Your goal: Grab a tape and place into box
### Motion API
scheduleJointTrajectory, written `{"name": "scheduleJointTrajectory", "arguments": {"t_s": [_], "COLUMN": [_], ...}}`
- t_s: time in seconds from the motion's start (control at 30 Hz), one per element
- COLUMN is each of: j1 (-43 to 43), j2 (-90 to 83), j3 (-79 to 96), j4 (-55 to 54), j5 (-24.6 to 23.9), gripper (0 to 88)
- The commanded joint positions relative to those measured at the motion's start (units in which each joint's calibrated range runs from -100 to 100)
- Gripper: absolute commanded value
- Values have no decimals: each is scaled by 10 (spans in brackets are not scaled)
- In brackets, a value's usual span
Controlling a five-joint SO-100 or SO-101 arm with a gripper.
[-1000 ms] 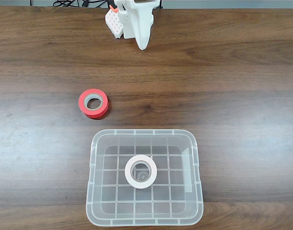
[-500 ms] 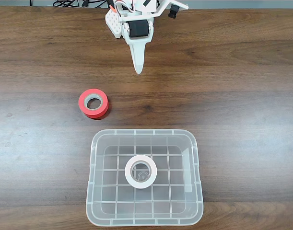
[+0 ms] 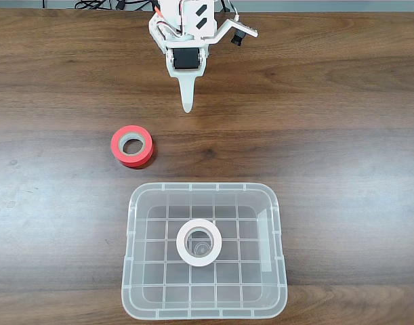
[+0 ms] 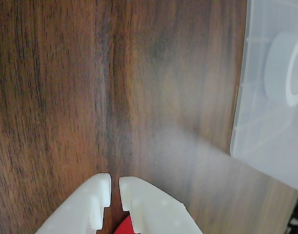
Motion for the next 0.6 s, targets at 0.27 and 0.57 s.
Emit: {"name": "scheduleJointTrajectory", "arguments": {"t_s": [0.27, 0.57], "j1": [-1, -1], "j2": [-8, -8], "j3": [-8, -8], "j4": [-8, -8], "j5": [-5, -6], "gripper": [13, 13]}}
